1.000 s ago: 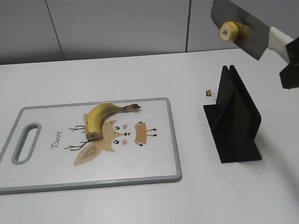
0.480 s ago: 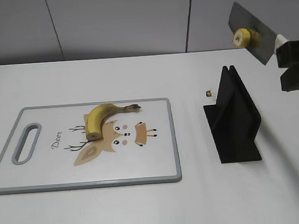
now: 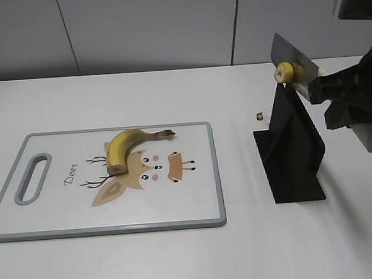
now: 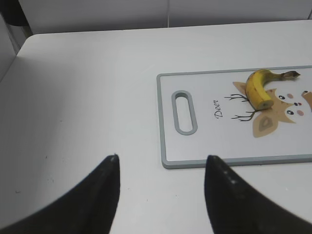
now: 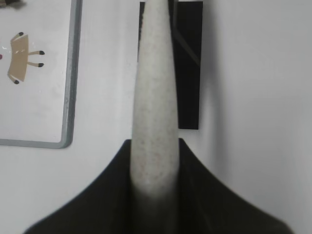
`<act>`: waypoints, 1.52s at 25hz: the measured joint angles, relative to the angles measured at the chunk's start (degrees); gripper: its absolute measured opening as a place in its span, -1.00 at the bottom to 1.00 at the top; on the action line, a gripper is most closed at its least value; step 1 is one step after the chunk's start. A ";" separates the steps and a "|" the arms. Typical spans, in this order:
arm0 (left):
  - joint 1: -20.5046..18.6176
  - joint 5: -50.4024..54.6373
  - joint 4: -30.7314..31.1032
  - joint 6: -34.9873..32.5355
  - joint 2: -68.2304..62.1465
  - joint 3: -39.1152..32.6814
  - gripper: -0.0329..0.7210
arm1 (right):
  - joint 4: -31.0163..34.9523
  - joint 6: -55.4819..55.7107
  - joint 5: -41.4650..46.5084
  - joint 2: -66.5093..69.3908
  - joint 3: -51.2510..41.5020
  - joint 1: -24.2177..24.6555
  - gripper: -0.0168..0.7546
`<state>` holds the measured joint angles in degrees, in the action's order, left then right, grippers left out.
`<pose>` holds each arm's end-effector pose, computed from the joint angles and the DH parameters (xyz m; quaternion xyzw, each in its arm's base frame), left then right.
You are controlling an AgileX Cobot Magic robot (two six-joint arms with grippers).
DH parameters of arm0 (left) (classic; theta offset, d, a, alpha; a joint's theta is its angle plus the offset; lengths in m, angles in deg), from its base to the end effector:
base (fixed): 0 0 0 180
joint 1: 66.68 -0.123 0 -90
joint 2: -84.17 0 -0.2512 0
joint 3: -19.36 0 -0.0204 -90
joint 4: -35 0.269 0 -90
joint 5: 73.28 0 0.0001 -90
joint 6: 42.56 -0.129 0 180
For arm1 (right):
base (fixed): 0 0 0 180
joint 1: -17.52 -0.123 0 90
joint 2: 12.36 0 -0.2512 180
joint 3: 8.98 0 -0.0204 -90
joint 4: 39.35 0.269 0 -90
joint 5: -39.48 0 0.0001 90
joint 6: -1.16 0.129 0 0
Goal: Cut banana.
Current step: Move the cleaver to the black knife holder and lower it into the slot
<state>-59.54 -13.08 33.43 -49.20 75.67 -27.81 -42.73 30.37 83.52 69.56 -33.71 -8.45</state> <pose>0.0772 -0.0128 0.2723 0.1022 0.8412 -0.0160 0.5308 0.2643 0.1228 0.2018 0.0120 0.9671 0.0948 0.2358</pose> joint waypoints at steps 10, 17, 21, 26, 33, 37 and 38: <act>0.00 0.01 0.05 0.06 0.00 0.00 0.52 | -2.61 1.43 -0.65 1.82 0.00 0.00 -0.54; 0.00 0.01 0.11 0.11 0.00 0.00 0.52 | -2.61 1.49 -0.64 4.32 -0.19 0.00 -0.54; 0.00 0.01 0.11 0.16 0.00 0.00 0.52 | -2.07 1.49 -0.81 4.44 -2.20 0.00 -0.54; 0.00 0.01 0.16 0.16 0.00 0.00 0.52 | 0.20 1.44 -2.03 4.57 -4.21 0.00 -0.54; 0.00 0.01 0.20 0.16 0.00 0.00 0.52 | 1.34 1.32 -2.55 5.63 -4.26 0.00 -0.54; 0.00 0.01 0.20 0.16 0.00 0.00 0.52 | 3.38 1.32 -3.40 7.68 -4.26 0.00 -0.54; 0.00 0.01 0.20 0.16 0.00 0.00 0.52 | 3.38 1.32 -3.40 8.26 -4.26 0.00 -0.54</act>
<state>-59.54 -13.07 33.63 -49.04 75.67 -27.81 -39.35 31.68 80.12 77.82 -37.97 -8.45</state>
